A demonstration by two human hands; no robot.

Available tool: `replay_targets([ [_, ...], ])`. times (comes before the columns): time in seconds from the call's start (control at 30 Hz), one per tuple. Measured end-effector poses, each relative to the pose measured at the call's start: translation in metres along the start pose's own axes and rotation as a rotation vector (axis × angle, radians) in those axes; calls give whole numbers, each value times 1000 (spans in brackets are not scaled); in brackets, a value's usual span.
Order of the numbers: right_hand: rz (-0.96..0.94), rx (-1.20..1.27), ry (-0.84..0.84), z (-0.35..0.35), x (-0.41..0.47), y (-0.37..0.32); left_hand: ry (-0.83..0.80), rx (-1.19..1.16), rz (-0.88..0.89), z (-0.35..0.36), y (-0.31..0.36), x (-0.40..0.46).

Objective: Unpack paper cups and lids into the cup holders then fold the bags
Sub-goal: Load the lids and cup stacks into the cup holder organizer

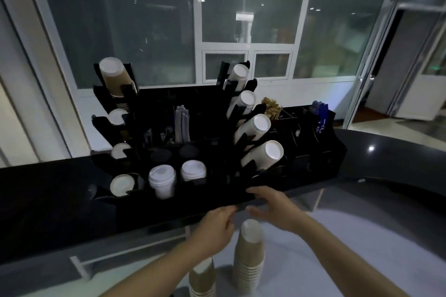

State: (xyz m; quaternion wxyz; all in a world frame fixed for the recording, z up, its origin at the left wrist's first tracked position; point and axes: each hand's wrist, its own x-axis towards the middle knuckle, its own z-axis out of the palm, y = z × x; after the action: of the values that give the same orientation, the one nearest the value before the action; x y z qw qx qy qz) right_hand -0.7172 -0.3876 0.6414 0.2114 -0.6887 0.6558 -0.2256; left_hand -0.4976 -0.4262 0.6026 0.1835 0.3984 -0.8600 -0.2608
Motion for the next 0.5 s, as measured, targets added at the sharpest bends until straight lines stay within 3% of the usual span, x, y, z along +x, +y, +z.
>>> replay_targets([
  [0.2, 101, 178, -156, 59, -28, 49, -33, -132, -203, 60, -1, -17],
  [0.5, 169, 333, -7, 105, -38, 63, 83, -279, -299, 74, 6, -32],
])
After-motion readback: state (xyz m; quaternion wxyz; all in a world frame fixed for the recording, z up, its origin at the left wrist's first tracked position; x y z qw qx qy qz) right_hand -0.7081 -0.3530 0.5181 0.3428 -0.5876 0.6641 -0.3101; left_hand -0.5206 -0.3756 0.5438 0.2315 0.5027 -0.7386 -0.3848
